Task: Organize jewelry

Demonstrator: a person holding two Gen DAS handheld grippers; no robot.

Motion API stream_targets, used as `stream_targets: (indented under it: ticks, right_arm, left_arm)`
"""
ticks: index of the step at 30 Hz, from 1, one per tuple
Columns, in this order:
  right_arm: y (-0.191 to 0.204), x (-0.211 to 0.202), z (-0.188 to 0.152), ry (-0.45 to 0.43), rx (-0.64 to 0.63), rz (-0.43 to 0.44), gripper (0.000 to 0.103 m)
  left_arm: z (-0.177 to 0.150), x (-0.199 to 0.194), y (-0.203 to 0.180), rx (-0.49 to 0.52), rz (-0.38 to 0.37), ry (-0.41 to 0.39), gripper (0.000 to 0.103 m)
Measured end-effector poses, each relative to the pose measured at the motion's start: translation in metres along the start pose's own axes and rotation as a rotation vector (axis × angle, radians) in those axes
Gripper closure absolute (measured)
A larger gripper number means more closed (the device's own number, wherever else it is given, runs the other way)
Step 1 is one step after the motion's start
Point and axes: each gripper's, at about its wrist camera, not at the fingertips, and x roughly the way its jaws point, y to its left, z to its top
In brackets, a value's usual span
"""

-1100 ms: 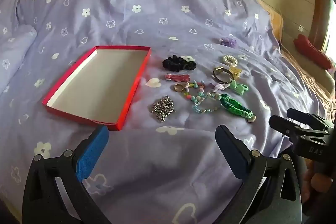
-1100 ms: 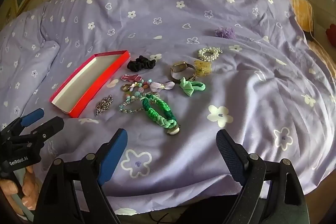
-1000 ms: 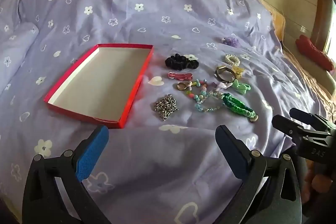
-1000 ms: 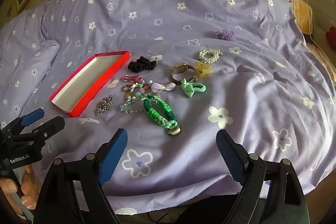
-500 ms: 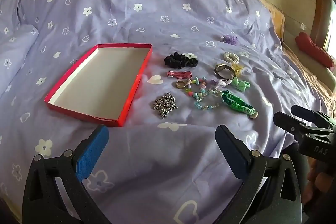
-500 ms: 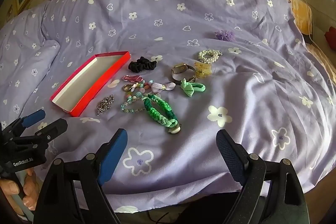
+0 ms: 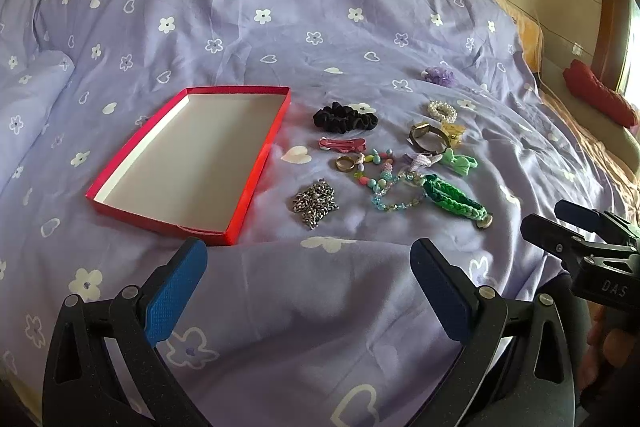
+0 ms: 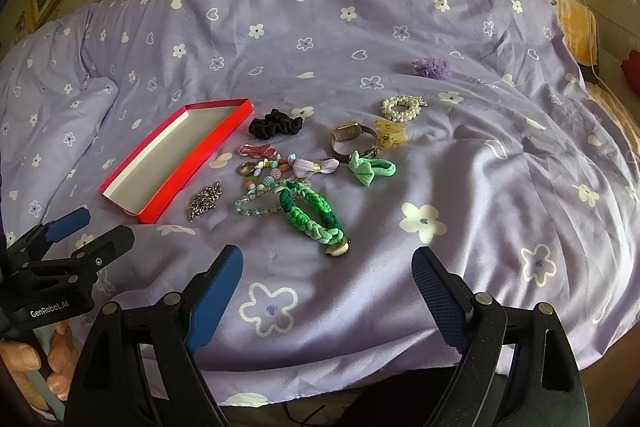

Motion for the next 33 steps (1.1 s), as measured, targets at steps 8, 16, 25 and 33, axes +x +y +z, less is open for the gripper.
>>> stream_targets:
  ticks: [8,16,25,33]
  right_arm:
    - [0.0009,-0.0001,0.0005,-0.002,-0.001,0.014,0.015]
    - [0.0006,-0.0022,0.0016,-0.012,0.005,0.019,0.015]
    - [-0.0021,-0.0022,0.0018,-0.011,0.012,0.025,0.015]
    - [-0.0028,-0.0016,0.0008,-0.01,0.015,0.027,0.015]
  left_arm:
    - [0.0004,0.0001,0.0005,0.004,-0.002,0.001,0.001]
    - [0.0056,0.0004,0.0016,0.014,-0.001,-0.001,0.001]
    - [0.0046,0.0012,-0.0041,0.023,0.0,-0.001,0.001]
    - [0.0042,0.0019,-0.0047,0.024,0.0,-0.001,0.001]
